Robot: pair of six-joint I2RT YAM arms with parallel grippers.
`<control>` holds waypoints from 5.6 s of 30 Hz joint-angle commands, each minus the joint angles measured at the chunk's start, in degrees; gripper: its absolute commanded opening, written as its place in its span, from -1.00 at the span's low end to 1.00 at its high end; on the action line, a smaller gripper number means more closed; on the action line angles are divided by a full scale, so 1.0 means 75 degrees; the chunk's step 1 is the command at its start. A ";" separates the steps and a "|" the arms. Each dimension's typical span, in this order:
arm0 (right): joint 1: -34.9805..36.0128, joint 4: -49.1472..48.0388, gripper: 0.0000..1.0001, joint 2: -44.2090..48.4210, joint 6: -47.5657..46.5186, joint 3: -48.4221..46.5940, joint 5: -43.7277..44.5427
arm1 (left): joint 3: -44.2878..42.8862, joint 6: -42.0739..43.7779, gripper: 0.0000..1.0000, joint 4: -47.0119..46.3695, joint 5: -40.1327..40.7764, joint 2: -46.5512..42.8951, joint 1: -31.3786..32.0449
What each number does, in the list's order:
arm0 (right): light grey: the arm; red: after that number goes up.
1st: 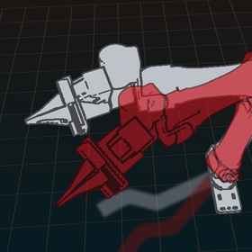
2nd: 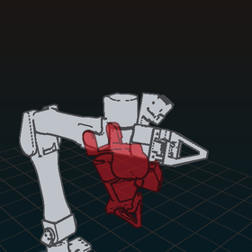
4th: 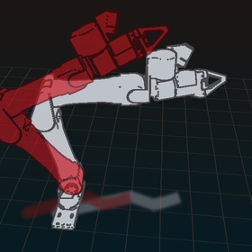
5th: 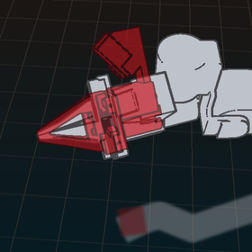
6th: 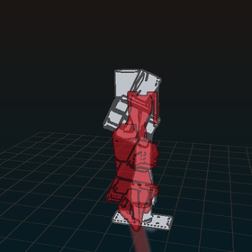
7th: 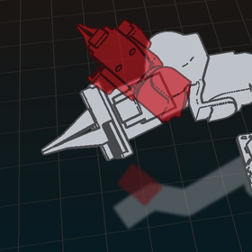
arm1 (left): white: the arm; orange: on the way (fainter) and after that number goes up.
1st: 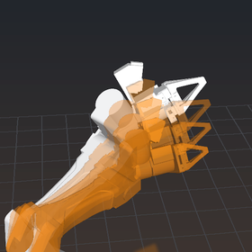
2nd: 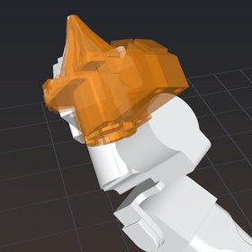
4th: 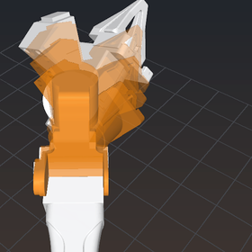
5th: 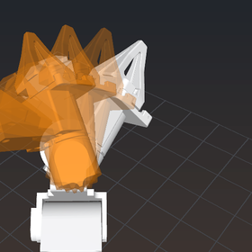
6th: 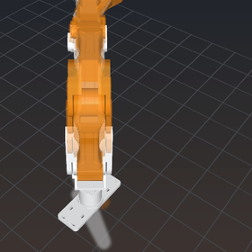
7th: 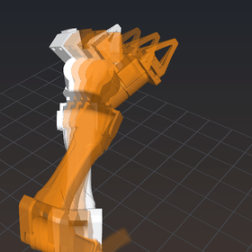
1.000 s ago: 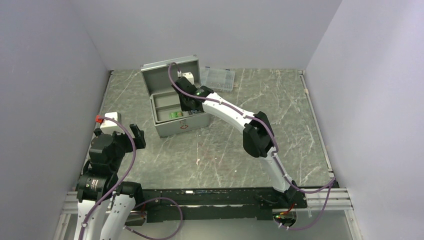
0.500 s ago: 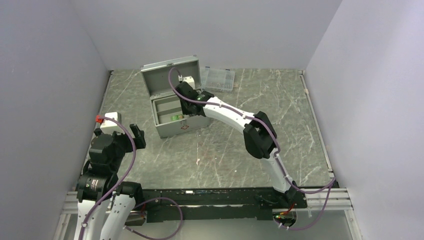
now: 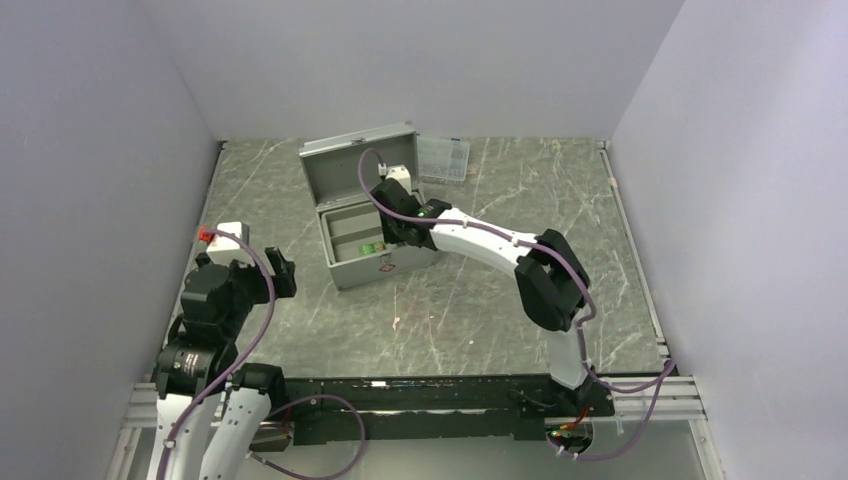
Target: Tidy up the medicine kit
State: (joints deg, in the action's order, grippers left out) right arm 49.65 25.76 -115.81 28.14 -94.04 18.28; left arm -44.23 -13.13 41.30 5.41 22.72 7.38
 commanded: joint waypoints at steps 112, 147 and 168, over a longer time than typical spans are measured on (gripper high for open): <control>-0.4239 0.0047 0.38 0.0815 -0.0124 -0.2046 -0.4184 | -0.3014 -0.2258 0.99 -0.3504 -0.6655 0.7576 0.0635; -0.4229 0.0340 0.19 0.1946 -0.0224 -0.0614 -0.5829 | -0.2216 -0.2489 0.99 -0.4048 -0.6876 0.7201 0.0399; -0.4042 -0.0248 0.22 0.2873 -0.0037 0.0972 -0.5610 | -0.1527 -0.2277 0.99 -0.3566 -0.6557 0.6179 0.0399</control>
State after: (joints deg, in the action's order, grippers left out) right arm 18.74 26.79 -97.60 27.49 -88.36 -24.45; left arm -56.42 -30.70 15.68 -43.66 71.64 10.57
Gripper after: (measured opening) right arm 0.604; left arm 0.994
